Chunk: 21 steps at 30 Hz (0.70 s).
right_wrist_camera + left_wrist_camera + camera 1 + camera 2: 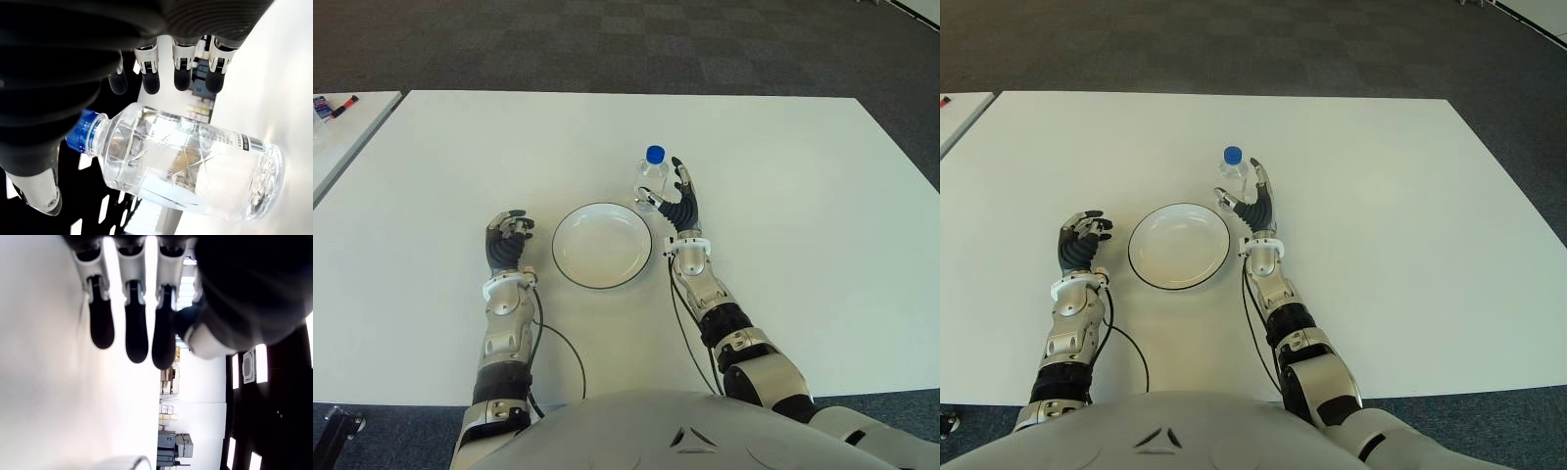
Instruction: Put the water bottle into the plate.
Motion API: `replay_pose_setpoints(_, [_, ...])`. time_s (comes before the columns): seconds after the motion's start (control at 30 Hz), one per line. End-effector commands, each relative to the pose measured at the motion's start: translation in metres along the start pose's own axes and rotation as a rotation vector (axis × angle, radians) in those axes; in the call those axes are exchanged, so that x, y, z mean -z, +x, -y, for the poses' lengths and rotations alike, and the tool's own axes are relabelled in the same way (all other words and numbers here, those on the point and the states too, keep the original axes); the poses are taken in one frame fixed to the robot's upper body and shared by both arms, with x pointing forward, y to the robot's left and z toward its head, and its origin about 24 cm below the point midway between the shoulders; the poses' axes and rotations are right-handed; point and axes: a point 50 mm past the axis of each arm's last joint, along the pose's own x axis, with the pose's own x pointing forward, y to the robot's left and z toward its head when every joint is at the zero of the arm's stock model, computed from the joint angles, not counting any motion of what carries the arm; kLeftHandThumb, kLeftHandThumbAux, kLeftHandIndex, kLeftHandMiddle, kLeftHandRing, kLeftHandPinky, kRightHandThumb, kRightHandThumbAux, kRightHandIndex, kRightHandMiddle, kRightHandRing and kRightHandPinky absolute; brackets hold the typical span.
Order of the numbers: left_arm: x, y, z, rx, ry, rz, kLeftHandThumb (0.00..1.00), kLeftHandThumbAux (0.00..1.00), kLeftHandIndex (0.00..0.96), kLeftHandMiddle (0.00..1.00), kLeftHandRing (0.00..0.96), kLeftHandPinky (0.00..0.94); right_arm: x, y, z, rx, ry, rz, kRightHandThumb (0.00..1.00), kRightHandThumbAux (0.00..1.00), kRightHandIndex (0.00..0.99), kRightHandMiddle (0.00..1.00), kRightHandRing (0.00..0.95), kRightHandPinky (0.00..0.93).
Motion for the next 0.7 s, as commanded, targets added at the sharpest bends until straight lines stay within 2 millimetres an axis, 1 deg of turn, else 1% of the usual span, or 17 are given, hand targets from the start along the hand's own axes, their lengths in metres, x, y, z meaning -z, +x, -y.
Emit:
replay_pose_setpoints(0.03, [0.022,-0.008,-0.009,-0.012,0.018,-0.112,0.691,0.718,0.424,0.528,0.487,0.468,-0.001,0.002,-0.002,-0.015,-0.005,0.006,0.005,0.624,0.0,0.0,0.0,0.068])
replay_pose_setpoints(0.3, [0.023,-0.01,-0.011,-0.012,0.057,-0.107,0.686,0.72,0.42,0.516,0.476,0.44,-0.002,0.007,-0.005,-0.043,0.031,-0.024,0.0,0.644,0.0,0.0,0.0,0.064])
replay_pose_setpoints(0.7, [0.026,-0.01,-0.012,-0.012,0.059,-0.101,0.684,0.721,0.419,0.514,0.476,0.455,-0.001,0.014,-0.005,-0.089,0.055,-0.05,0.0,0.69,0.0,0.0,0.001,0.075])
